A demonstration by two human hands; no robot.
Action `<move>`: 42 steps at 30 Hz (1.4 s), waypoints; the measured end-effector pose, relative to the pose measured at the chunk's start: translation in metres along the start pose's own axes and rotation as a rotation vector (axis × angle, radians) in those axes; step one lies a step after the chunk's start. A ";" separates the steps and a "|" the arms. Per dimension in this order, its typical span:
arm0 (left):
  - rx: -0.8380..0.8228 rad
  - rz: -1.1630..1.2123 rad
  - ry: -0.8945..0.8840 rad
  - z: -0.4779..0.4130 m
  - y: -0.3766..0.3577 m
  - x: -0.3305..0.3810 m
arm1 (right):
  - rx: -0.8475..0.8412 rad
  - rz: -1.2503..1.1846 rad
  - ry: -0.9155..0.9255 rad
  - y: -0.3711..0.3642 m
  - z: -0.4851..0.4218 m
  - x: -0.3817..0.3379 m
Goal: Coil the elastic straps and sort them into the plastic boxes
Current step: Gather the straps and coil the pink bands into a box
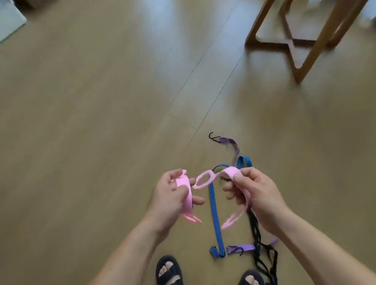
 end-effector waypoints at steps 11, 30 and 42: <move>-0.158 -0.181 -0.266 0.204 -0.087 0.173 | -0.013 -0.170 0.250 0.063 0.216 -0.209; -0.610 -0.553 -0.615 0.335 -0.181 0.270 | 0.454 -0.286 0.513 0.118 0.426 -0.254; -0.744 -0.752 -1.014 0.402 -0.213 0.267 | 0.818 -0.318 0.874 0.074 0.516 -0.225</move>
Point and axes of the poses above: each hand's wrist, its own z-axis away from the middle knuckle, its own y-axis out of the back of the hand, x = y × z, the point moved 2 cm from there along -z, towards the middle knuckle, and after that the axes turned 1 degree about y, right-handed, at the moved point
